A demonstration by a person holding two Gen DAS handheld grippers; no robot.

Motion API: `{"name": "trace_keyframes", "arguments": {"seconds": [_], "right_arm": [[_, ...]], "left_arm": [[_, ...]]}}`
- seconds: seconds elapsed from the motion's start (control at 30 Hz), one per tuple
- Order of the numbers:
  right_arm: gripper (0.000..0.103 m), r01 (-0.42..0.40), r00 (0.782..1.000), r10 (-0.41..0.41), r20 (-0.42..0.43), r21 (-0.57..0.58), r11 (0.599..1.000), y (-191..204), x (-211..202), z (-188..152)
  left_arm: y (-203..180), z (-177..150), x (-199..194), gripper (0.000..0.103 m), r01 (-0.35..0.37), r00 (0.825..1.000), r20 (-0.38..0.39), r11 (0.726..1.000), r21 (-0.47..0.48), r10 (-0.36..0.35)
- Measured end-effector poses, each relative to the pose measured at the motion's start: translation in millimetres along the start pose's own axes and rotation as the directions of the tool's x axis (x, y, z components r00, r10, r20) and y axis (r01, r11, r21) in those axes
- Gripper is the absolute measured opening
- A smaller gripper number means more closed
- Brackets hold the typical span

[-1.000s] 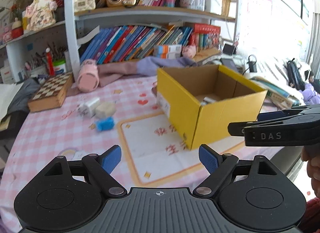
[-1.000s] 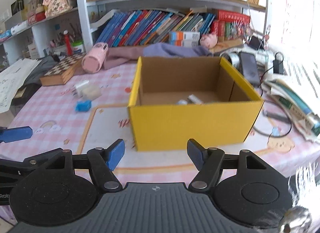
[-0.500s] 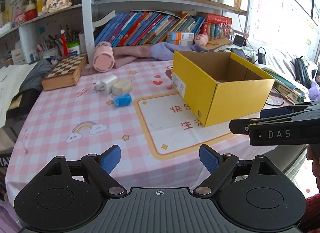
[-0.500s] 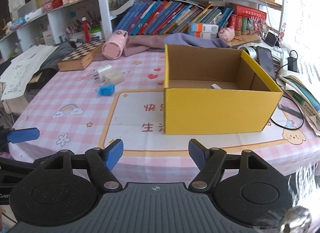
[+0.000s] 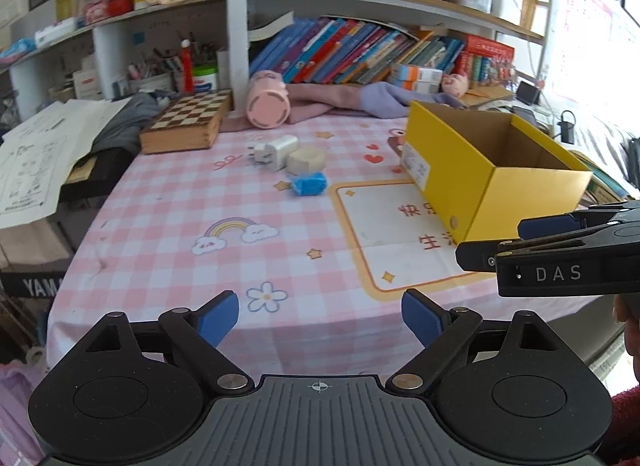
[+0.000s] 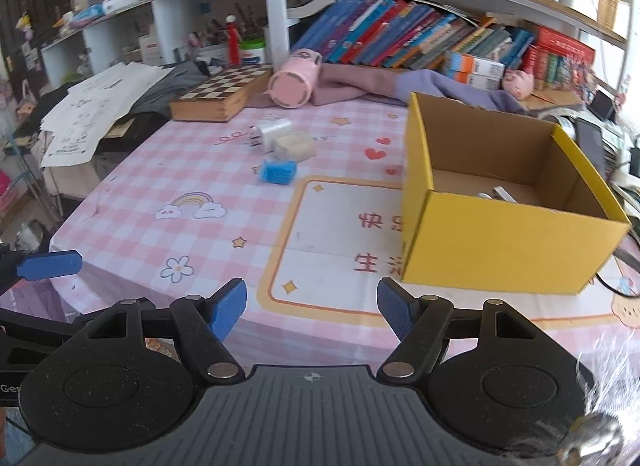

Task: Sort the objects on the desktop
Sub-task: 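Withdraw both open tools from the box toward the remaining items, then grasp the cream sponge block with the right tool while the left tool grasps the blue eraser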

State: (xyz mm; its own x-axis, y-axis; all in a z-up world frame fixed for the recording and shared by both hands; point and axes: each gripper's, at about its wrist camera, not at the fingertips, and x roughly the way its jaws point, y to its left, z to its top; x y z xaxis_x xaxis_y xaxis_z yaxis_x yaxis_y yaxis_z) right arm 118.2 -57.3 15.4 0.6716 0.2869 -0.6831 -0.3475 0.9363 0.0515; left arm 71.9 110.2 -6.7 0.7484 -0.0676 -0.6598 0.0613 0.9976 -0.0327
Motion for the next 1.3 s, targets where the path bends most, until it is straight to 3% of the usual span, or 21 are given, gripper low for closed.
{"name": "trace_keyframes", "arguments": {"seconds": [0.4, 0.73, 1.07, 1.3], "right_arm": [[0.071, -0.056, 0.998, 0.057, 0.016, -0.045, 0.997, -6.8, 41.3, 42.2], [0.071, -0.107, 0.994, 0.108, 0.009, -0.075, 0.991, -29.8, 92.8, 95.2], [0.071, -0.216, 0.972, 0.217, -0.094, 0.014, 0.976, -49.6, 149.7, 144.2], [0.071, -0.233, 0.967, 0.229, -0.115, -0.021, 0.972, -48.7, 181.4, 172.7]], "left_arm": [[5.1, 25.8, 31.7, 0.092, -0.058, 0.998, 0.002, 0.998, -0.010, 0.058], [0.1, 58.9, 87.1, 0.092, -0.074, 0.997, -0.027, 0.997, -0.002, 0.074], [2.0, 80.9, 143.7, 0.091, -0.091, 0.993, -0.078, 0.996, -0.014, 0.090], [1.2, 97.8, 182.0, 0.091, -0.072, 0.995, -0.068, 0.997, -0.009, 0.072]]}}
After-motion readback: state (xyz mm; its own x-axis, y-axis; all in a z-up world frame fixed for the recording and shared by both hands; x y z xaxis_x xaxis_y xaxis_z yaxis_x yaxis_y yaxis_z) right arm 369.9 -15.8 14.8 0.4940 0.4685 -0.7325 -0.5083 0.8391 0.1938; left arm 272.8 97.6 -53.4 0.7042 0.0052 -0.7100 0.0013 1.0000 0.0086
